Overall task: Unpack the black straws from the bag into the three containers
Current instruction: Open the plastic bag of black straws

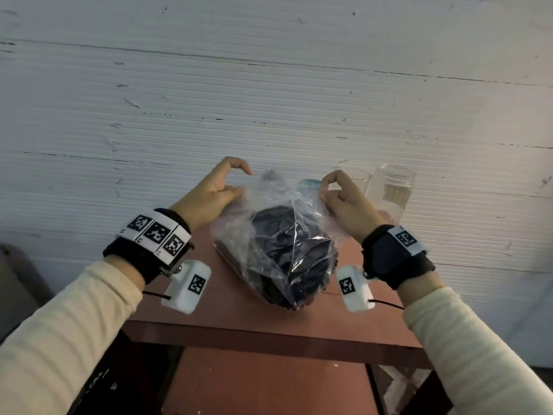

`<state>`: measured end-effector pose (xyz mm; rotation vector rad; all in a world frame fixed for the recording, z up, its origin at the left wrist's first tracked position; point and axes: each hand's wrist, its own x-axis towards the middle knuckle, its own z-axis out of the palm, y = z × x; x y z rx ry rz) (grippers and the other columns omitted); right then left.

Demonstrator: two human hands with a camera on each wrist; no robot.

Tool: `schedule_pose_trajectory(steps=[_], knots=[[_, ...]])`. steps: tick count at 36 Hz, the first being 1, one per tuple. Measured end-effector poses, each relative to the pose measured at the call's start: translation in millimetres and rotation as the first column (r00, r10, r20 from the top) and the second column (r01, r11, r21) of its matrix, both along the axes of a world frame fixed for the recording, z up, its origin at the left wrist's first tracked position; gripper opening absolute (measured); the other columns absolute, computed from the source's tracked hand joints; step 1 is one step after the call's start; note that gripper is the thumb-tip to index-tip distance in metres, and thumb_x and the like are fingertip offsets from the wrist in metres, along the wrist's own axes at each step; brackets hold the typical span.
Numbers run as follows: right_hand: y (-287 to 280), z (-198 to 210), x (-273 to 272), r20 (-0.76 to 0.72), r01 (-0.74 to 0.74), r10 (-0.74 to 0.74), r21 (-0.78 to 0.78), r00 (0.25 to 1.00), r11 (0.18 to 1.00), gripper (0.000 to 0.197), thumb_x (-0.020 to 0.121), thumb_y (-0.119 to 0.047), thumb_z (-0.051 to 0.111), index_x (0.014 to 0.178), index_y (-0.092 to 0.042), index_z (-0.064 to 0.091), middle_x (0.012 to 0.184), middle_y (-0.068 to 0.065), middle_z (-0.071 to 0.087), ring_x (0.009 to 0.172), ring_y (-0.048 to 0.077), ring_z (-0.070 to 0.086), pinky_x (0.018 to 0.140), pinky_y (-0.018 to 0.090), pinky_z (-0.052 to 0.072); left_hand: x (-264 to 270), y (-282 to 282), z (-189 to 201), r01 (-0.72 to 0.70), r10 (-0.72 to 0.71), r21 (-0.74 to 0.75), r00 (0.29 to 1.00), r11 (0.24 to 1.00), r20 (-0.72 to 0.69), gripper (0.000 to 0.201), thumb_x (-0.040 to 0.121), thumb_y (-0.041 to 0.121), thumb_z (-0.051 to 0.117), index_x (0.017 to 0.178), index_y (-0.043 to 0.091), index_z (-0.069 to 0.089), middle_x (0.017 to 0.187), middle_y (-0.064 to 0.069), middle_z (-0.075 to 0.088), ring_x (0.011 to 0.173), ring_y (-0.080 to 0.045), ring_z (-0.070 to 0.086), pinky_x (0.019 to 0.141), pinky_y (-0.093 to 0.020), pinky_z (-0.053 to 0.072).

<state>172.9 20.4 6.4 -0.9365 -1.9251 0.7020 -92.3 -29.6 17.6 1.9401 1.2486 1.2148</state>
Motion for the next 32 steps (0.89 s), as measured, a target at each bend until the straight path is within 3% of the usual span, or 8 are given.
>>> schedule_pose_trajectory(steps=[8,11,16,19,21,24,28,32], knots=[[-6,8,-8,0.052,-0.049,0.043,0.118,0.998,0.992,0.025,0.095,0.004,0.040,0.092,-0.012,0.059,0.086,-0.006,0.059,0.063,0.022,0.050,0.064,0.016,0.045,5,4,-8,-0.051,0.055,-0.072,0.997,0.996,0.060,0.036,0.099,0.014,0.042,0.078,0.033,0.065,0.084,-0.006,0.051,0.079,-0.025,0.042,0.073,-0.041,0.031],[-3,8,-7,0.103,-0.121,0.112,0.087,0.988,0.989,0.008,0.093,-0.014,0.056,0.098,-0.016,0.062,0.100,0.010,0.062,0.076,0.022,0.055,0.079,0.030,0.049,6,5,-8,-0.067,0.075,-0.094,0.994,0.993,0.081,0.045,0.099,0.008,0.042,0.078,0.036,0.071,0.092,-0.009,0.057,0.087,-0.022,0.047,0.079,-0.040,0.037],[-3,3,-7,0.257,-0.169,0.154,0.035,0.954,0.985,0.028,0.081,-0.032,0.072,0.103,-0.024,0.056,0.107,-0.006,0.059,0.097,0.009,0.056,0.087,0.029,0.047,8,0,-6,-0.048,0.080,-0.200,0.985,0.979,0.152,0.045,0.099,0.009,0.041,0.080,0.032,0.075,0.095,-0.009,0.065,0.087,-0.027,0.054,0.079,-0.039,0.046],[-1,4,-6,0.262,-0.143,0.125,0.051,0.957,0.988,0.020,0.086,-0.020,0.071,0.102,-0.013,0.062,0.104,0.004,0.065,0.091,0.014,0.059,0.088,0.030,0.048,10,-2,-3,-0.001,0.021,-0.208,0.995,0.978,0.094,0.016,0.092,0.034,0.057,0.089,0.031,0.072,0.108,-0.002,0.066,0.103,-0.023,0.060,0.090,-0.036,0.048],[2,4,-6,0.249,-0.150,0.132,0.056,0.960,0.987,0.015,0.089,-0.017,0.068,0.101,-0.009,0.065,0.096,0.005,0.066,0.089,0.018,0.062,0.089,0.027,0.048,5,-3,-5,0.017,-0.027,-0.233,0.999,0.972,-0.041,0.038,0.070,0.060,0.072,0.100,0.037,0.068,0.118,0.002,0.065,0.112,-0.021,0.060,0.100,-0.043,0.045],[6,0,-7,0.262,-0.135,0.102,0.112,0.960,0.984,0.008,0.094,-0.012,0.060,0.094,-0.006,0.066,0.084,-0.005,0.063,0.079,0.006,0.056,0.080,0.018,0.044,-4,-1,-12,0.013,-0.048,-0.229,0.988,0.973,-0.148,0.045,0.063,0.063,0.078,0.100,0.041,0.065,0.100,0.004,0.062,0.087,-0.014,0.059,0.085,-0.032,0.046],[15,-5,-11,0.295,-0.049,0.007,0.137,0.955,0.989,0.029,0.098,-0.009,0.050,0.075,-0.026,0.055,0.068,-0.011,0.051,0.064,0.006,0.045,0.066,0.018,0.038,-4,-6,-12,0.042,-0.058,-0.254,0.997,0.966,-0.057,0.010,0.091,0.022,0.064,0.094,0.029,0.069,0.089,0.009,0.069,0.083,-0.008,0.063,0.088,-0.027,0.046],[15,-10,-18,0.342,0.014,-0.066,0.154,0.937,0.988,0.033,0.097,-0.006,0.049,0.074,-0.029,0.050,0.062,-0.011,0.050,0.056,0.006,0.045,0.059,0.022,0.036,1,-2,-15,-0.078,0.059,-0.215,0.994,0.974,-0.092,0.034,0.091,0.015,0.044,0.090,0.038,0.069,0.097,-0.018,0.066,0.061,-0.020,0.041,0.061,-0.031,0.036]])
